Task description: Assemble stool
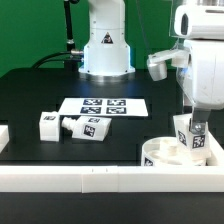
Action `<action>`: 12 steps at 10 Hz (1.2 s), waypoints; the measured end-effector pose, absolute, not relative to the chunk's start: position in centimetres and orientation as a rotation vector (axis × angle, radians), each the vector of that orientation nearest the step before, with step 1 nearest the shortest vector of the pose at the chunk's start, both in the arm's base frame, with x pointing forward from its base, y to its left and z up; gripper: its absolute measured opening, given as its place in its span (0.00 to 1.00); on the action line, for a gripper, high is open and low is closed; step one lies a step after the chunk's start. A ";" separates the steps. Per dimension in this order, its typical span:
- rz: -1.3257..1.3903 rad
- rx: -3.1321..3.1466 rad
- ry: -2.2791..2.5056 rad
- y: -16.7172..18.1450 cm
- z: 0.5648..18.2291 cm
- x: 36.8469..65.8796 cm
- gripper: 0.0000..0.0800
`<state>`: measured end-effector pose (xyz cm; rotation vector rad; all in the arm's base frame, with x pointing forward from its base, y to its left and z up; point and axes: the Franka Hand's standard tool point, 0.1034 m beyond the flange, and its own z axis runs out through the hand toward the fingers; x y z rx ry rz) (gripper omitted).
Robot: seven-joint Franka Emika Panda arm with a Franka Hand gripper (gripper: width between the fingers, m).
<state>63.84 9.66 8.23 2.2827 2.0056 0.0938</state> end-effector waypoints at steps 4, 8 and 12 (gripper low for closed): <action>0.088 2.295 1.995 9.2 8.1 63.8 0.43; 0.090 2.332 1.952 8.8 8.1 63.9 0.43; 0.127 2.725 1.388 8.9 8.1 63.7 0.43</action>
Offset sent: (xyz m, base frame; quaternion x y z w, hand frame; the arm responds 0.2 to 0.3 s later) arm 0.0020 -0.0043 -0.0004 0.0134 -0.0017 -0.0093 0.9999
